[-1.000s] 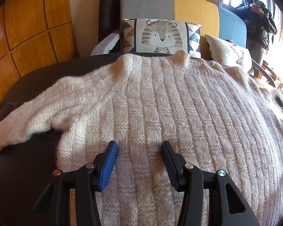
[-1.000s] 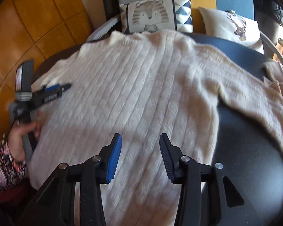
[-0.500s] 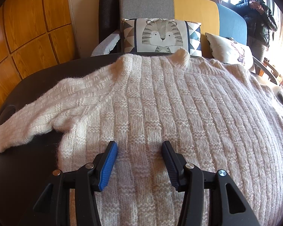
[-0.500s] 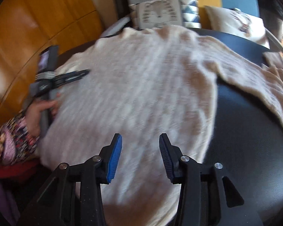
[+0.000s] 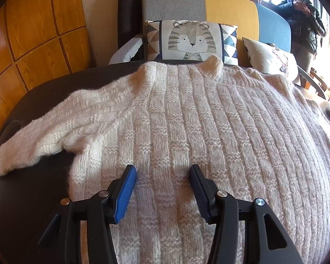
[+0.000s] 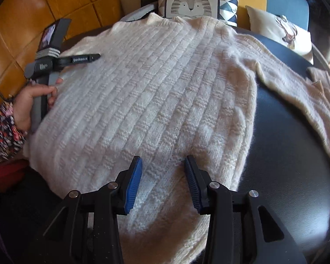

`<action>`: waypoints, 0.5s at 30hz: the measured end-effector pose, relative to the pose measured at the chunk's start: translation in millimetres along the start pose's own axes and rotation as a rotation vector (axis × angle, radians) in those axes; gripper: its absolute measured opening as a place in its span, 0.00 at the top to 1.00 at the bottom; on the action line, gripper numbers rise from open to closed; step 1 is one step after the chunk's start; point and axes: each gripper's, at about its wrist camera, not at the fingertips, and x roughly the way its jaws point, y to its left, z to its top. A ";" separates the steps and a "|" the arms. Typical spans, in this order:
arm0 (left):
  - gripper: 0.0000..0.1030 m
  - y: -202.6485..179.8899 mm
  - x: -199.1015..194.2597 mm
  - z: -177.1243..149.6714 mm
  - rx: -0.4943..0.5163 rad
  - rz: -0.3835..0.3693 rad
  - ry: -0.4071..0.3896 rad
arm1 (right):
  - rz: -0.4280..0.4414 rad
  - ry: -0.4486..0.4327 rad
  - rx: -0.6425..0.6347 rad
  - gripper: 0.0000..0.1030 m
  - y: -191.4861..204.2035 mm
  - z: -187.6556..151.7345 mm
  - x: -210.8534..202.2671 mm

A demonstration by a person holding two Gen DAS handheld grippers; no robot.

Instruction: Fold clothes

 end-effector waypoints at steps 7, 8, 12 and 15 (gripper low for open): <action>0.49 -2.2 -6.8 -2.6 -0.004 -0.014 0.023 | 0.038 0.012 0.002 0.59 -7.2 8.0 -7.6; 0.49 -0.2 -7.7 -1.4 -0.005 -0.025 0.029 | 0.050 -0.005 0.012 0.59 -10.1 12.0 -13.4; 0.50 7.4 -7.9 0.9 -0.026 -0.053 0.033 | 0.022 -0.081 0.068 0.57 -31.8 43.6 -40.1; 0.50 7.5 -4.2 7.0 -0.023 -0.055 0.031 | -0.090 -0.112 0.077 0.57 -49.3 76.7 -50.6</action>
